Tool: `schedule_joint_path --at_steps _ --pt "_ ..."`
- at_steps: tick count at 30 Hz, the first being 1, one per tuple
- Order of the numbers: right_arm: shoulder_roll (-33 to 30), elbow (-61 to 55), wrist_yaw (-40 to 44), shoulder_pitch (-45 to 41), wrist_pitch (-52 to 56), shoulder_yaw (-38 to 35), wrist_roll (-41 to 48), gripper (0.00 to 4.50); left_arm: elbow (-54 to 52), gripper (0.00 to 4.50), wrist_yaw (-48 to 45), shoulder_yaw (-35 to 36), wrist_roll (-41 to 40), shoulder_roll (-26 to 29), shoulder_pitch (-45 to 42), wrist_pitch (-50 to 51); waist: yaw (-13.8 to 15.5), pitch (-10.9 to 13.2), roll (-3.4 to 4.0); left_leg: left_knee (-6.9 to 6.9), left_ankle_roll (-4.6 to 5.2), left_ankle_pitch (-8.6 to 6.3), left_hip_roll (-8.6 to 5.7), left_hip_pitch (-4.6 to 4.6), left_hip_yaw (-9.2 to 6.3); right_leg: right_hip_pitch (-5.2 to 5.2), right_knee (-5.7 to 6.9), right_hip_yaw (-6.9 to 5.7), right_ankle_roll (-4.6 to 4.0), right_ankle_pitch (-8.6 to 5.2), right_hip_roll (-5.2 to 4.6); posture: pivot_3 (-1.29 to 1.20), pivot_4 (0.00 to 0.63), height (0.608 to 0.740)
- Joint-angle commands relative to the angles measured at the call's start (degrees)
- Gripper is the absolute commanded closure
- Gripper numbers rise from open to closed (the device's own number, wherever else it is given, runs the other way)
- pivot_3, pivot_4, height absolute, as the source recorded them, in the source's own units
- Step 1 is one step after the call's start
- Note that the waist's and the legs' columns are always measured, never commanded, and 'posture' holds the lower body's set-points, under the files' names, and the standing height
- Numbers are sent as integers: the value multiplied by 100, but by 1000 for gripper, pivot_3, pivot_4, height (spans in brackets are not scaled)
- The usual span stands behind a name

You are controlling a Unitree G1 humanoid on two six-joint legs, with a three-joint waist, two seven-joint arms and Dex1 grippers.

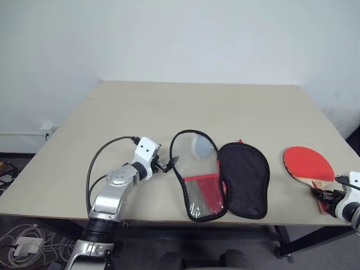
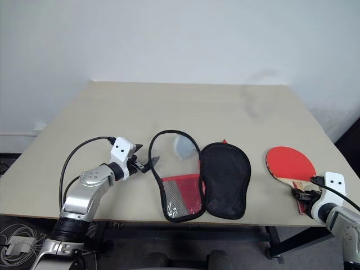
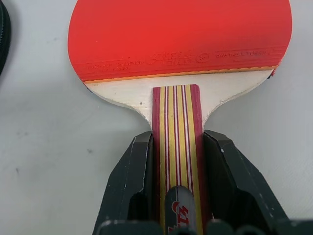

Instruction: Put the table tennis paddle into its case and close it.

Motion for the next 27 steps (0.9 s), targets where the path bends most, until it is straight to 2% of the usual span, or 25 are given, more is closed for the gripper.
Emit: schedule_joint_path --at_steps 1,6,10,20,27 --pt "-229 -1003 118 -184 508 -249 494 3393 35 0 31 12 56 -60 -223 -190 3 1 18 0 0 0 0 -2 -1 -2 0 0 0 0 0 0 0 716" --pt "-264 -2167 -83 -230 1360 -160 849 3393 260 0 -17 -20 94 -127 -394 -278 36 1 23 1 4 -2 -2 -7 -1 -4 -1 -1 0 0 -2 0 0 716" --pt "-4 -2763 -455 -502 2004 -2 1055 3393 428 0 -65 -72 116 -171 -496 -381 37 1 22 2 5 -3 -2 -7 -3 -3 -1 -3 1 0 -2 0 0 716" --pt "1757 -3631 -1616 -936 3292 399 1007 3393 611 0 -220 -170 166 -227 -652 -477 37 1 22 1 -2 1 -4 -12 -10 -11 0 -7 0 0 -3 0 0 716" --pt "2388 -3687 -2109 -1362 3872 611 604 3393 719 0 -301 -234 192 -263 -705 -545 34 0 26 1 -2 1 -4 -12 -9 -15 3 -7 0 0 -1 0 0 716"
